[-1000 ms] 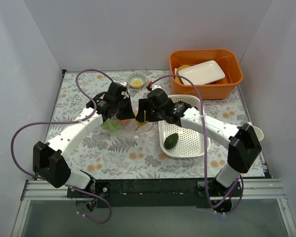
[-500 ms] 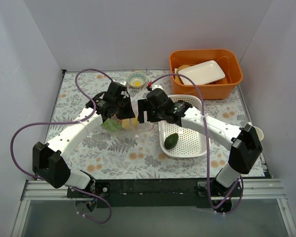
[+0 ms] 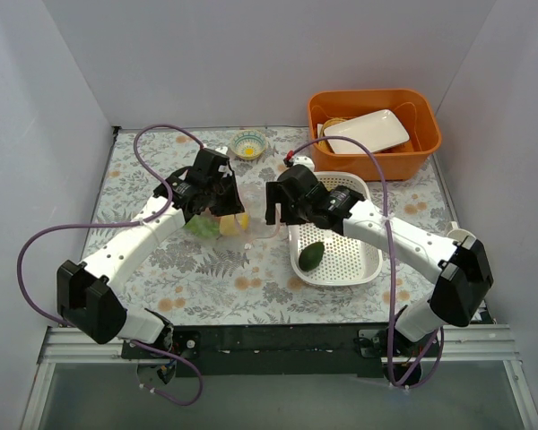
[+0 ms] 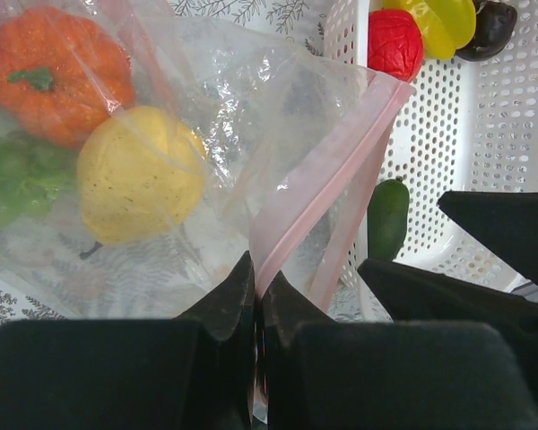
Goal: Place the food in the zip-top bag and seal the zipper
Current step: Place the fake fruit in the zipper food storage bag, then adjust the zipper food storage bag at the center of the board.
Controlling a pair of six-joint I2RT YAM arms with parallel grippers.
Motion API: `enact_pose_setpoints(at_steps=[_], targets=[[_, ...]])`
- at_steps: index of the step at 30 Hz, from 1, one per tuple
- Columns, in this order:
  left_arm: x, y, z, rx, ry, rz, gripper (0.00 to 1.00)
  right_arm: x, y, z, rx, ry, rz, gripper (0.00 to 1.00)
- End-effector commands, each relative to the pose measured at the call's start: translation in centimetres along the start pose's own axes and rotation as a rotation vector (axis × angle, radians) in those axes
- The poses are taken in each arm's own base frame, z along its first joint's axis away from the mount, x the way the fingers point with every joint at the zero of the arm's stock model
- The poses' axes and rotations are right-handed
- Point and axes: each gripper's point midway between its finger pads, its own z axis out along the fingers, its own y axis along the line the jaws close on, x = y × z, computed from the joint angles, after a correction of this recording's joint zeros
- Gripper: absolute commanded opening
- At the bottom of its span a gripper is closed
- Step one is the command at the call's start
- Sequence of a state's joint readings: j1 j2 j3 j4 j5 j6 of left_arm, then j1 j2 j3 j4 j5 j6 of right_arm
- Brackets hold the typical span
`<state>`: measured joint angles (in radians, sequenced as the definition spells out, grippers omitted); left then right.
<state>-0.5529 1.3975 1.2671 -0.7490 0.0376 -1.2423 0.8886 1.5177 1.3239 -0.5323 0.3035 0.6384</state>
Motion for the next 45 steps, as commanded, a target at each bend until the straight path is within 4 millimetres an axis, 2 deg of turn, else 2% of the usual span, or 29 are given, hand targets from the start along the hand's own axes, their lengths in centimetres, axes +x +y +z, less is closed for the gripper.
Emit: enact_pose_setpoints(at_steps=[1,4,8,11,12,13,17,19,23,26,27,28,29,31,32,34,36,37,39,40,41,45], targets=[[-1.6,-1.1,-2.4,0.036,-0.080,-0.004,0.00,1.1,-0.6,1.0,0.011,0.039,0.025,0.85],[-1.6,-0.9,-2.6,0.031,-0.082,-0.003,0.00,1.6,0.0,2.0,-0.017,0.070,0.021,0.75],[-1.7,-1.0,-2.6,0.033,-0.084,-0.006,0.00,2.0,1.5,2.8,-0.087,0.099,0.011,0.67],[-1.5,-0.9,-2.5,0.031,-0.080,-0.009,0.00,2.2,1.8,3.2,-0.098,0.113,0.013,0.62],[-1.5,-0.9,-2.6,0.032,-0.081,-0.009,0.00,2.2,1.9,3.2,-0.097,0.115,0.018,0.61],[-1.5,-0.9,-2.6,0.034,-0.082,-0.007,0.00,2.3,1.8,3.2,-0.098,0.117,0.018,0.53],[-1.4,-0.8,-2.6,0.034,-0.087,-0.009,0.00,2.0,2.5,2.8,-0.145,0.096,0.013,0.38],[-1.4,-0.8,-2.7,0.033,-0.086,-0.009,0.00,1.4,3.0,2.6,-0.167,0.081,0.008,0.36],[-2.4,1.2,-3.1,-0.074,-0.157,-0.047,0.00,0.1,4.7,1.9,-0.232,0.069,-0.006,0.35],[-2.5,1.5,-3.3,-0.093,-0.170,-0.058,0.00,0.1,5.4,2.1,-0.251,0.085,-0.019,0.21],[-2.5,1.4,-3.3,-0.083,-0.169,-0.060,0.00,-0.3,5.7,1.9,-0.261,0.081,-0.020,0.20],[-2.5,1.2,-3.3,-0.077,-0.169,-0.063,0.00,-0.3,5.9,2.0,-0.266,0.088,-0.022,0.12],[-2.5,1.2,-3.6,-0.072,-0.175,-0.066,0.00,-0.1,6.1,2.3,-0.269,0.102,-0.030,0.11],[-3.2,2.1,-4.4,-0.122,-0.224,-0.117,0.00,-0.3,6.6,2.3,-0.275,0.106,-0.041,0.07],[-3.7,2.3,-5.7,-0.122,-0.270,-0.127,0.00,0.2,7.3,2.3,-0.299,0.129,-0.052,0.07],[-4.3,3.4,-6.8,-0.167,-0.330,-0.145,0.00,-0.3,8.2,2.0,-0.326,0.125,-0.074,0.07],[-4.6,3.6,-8.0,-0.177,-0.358,-0.159,0.00,0.1,9.2,2.1,-0.362,0.148,-0.099,0.07],[-4.8,4.0,-8.4,-0.198,-0.373,-0.167,0.00,-0.7,10.3,1.6,-0.392,0.131,-0.110,0.06],[-4.8,4.6,-9.2,-0.229,-0.384,-0.195,0.00,-0.3,11.3,1.9,-0.410,0.156,-0.134,0.06],[-5.3,5.1,-9.9,-0.257,-0.414,-0.210,0.00,-1.1,12.3,1.3,-0.430,0.145,-0.153,0.06],[-5.5,5.5,-10.5,-0.281,-0.432,-0.226,0.00,-0.7,12.6,1.9,-0.429,0.161,-0.163,0.07],[-5.9,7.1,-13.3,-0.364,-0.489,-0.263,0.00,-1.4,14.8,1.6,-0.486,0.160,-0.192,0.06]])
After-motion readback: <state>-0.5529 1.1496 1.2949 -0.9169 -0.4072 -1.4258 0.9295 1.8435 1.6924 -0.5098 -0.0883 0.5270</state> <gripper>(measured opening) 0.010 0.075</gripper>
